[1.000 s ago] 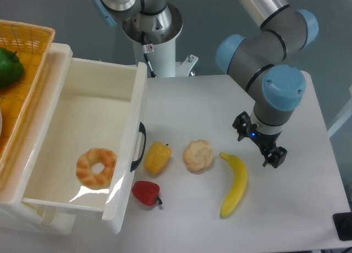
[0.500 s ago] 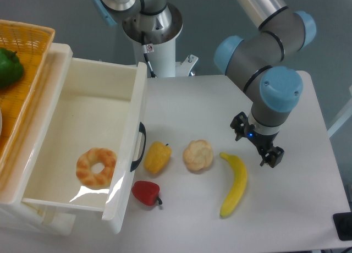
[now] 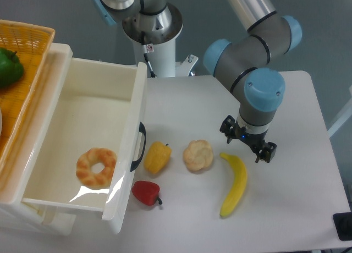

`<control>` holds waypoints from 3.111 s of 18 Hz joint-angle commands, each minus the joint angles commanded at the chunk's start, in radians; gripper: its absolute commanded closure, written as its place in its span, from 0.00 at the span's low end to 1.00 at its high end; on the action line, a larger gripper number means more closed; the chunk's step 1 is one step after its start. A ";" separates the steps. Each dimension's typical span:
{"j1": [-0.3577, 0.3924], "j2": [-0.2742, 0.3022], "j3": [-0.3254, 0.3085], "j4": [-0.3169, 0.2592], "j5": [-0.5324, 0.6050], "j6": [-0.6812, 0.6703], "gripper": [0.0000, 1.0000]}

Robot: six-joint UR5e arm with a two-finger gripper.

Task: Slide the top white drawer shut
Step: 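Move the gripper from its start pose toward the open white drawer, then swing the gripper over to the front panel of the open drawer, then push the drawer front with the gripper, sliding the drawer into the cabinet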

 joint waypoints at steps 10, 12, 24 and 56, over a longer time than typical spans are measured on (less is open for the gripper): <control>-0.058 0.009 -0.034 -0.005 -0.098 -0.273 0.52; -0.075 0.011 -0.034 -0.006 -0.112 -0.309 0.65; -0.014 0.034 -0.031 -0.233 -0.507 -0.317 1.00; -0.078 0.069 -0.002 -0.442 -0.712 -0.378 1.00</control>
